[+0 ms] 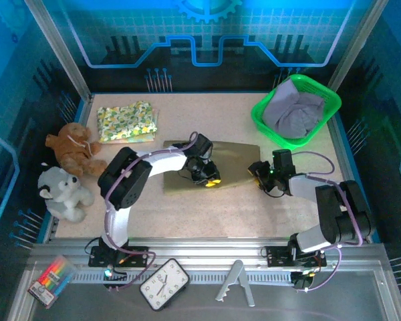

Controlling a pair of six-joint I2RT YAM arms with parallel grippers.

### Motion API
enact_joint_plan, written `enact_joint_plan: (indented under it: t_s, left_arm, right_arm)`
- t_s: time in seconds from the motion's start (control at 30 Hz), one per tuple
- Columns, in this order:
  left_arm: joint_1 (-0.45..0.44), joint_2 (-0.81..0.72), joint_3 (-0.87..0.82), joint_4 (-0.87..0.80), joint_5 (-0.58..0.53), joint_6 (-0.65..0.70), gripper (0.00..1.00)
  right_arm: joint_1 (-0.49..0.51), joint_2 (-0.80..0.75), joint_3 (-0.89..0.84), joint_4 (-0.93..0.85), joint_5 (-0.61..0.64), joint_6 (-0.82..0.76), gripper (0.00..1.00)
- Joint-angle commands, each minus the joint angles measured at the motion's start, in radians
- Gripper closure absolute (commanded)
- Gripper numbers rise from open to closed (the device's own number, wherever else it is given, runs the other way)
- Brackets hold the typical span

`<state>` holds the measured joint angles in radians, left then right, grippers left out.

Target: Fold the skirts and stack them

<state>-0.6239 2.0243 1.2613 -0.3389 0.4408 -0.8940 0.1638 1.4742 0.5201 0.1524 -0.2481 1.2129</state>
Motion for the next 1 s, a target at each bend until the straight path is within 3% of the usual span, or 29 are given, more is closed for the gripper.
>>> enact_joint_plan:
  t_s: [0.0,0.03,0.13,0.3,0.37,0.47,0.63,0.8,0.9,0.97]
  left_arm:
    - [-0.007,0.057,0.007,0.029,0.081,-0.027,0.82]
    - [-0.005,0.058,0.008,0.030,0.081,-0.029,0.86]
    - [0.004,-0.030,-0.016,0.035,0.030,-0.006,0.85]
    - [0.085,-0.247,-0.068,-0.023,-0.092,0.047,0.57]
    - [0.142,-0.337,-0.122,-0.079,-0.218,0.068,0.48]
    - [0.246,-0.421,-0.219,-0.114,-0.336,0.098,0.43]
    - [0.406,-0.410,-0.322,-0.085,-0.349,0.145,0.45]
    - [0.437,-0.330,-0.329,0.019,-0.249,0.135,0.48]
    - [0.437,-0.281,-0.341,0.101,-0.172,0.099,0.56]
    - [0.437,-0.250,-0.338,0.117,-0.150,0.093,0.69]
  right_arm:
    - [0.012,0.008,-0.009,0.066,0.040,-0.047,0.63]
    - [0.012,0.008,-0.005,0.061,0.040,-0.069,0.68]
    - [0.012,0.005,0.002,0.024,0.057,-0.123,0.83]
    - [0.011,0.014,0.016,-0.015,0.099,-0.222,0.98]
    - [0.014,0.014,0.042,-0.055,0.128,-0.286,1.00]
    - [0.030,-0.001,0.088,-0.104,0.174,-0.396,1.00]
    - [0.084,-0.018,0.204,-0.202,0.235,-0.581,1.00]
    - [0.185,-0.006,0.332,-0.282,0.309,-0.765,1.00]
    - [0.272,0.020,0.416,-0.322,0.376,-0.905,1.00]
    - [0.342,0.045,0.466,-0.344,0.417,-1.018,1.00]
